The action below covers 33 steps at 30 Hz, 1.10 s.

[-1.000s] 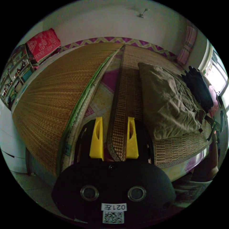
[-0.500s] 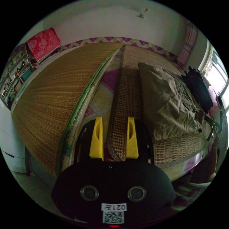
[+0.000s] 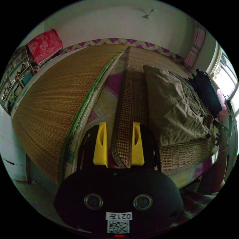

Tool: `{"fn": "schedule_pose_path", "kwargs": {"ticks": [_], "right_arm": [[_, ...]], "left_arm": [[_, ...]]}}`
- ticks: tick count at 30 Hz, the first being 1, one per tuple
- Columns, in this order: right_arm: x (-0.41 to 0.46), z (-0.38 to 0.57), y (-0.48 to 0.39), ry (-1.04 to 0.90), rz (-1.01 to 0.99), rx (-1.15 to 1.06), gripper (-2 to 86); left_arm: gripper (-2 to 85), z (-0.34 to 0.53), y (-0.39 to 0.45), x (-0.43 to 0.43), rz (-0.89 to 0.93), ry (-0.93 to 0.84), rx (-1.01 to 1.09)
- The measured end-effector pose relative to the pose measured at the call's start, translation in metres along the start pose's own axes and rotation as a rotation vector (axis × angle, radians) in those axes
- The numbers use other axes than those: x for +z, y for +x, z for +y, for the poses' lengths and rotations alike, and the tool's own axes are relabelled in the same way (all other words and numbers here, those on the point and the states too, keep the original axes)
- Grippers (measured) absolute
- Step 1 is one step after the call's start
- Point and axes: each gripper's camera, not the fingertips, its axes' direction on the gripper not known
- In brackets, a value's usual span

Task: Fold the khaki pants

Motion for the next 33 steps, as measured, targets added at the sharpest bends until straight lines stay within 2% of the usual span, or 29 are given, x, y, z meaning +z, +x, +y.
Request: {"fn": "schedule_pose_path", "kwargs": {"ticks": [7, 9, 10, 13, 14, 16, 22, 28, 33], "right_arm": [[0.018, -0.01, 0.027, -0.035, 0.003, 0.002, 22.6], [0.003, -0.002, 0.023, -0.006, -0.123, -0.063, 21.1], [-0.01, 0.006, 0.017, 0.025, -0.258, -0.119, 19.9], [-0.017, 0.006, -0.003, -0.019, -0.494, -0.179, 18.1], [-0.008, 0.001, -0.01, -0.059, -0.563, -0.18, 17.6], [0.014, -0.009, -0.017, -0.12, -0.645, -0.167, 16.6], [0.078, -0.023, -0.02, -0.235, -0.81, -0.1, 12.8], [0.122, -0.02, -0.032, -0.301, -0.777, -0.087, 6.5], [0.15, -0.016, -0.028, -0.348, -0.911, -0.076, 3.1]], "left_arm": [[11.1, -0.026, -0.019, -0.03, 0.035, 0.011, -0.003], [10.6, -0.032, -0.022, -0.048, 0.085, 0.068, 0.04], [10.5, -0.037, -0.024, -0.06, 0.122, 0.119, 0.076], [11.7, -0.064, -0.037, -0.078, 0.361, 0.167, 0.117], [12.8, -0.082, -0.042, -0.077, 0.467, 0.138, 0.123], [13.5, -0.107, -0.047, -0.072, 0.563, 0.089, 0.126], [13.0, -0.164, -0.053, -0.035, 0.719, -0.142, 0.115], [5.6, -0.188, -0.075, -0.013, 0.987, -0.239, -0.032], [3.0, -0.203, -0.069, -0.041, 0.845, -0.174, 0.079]]}}
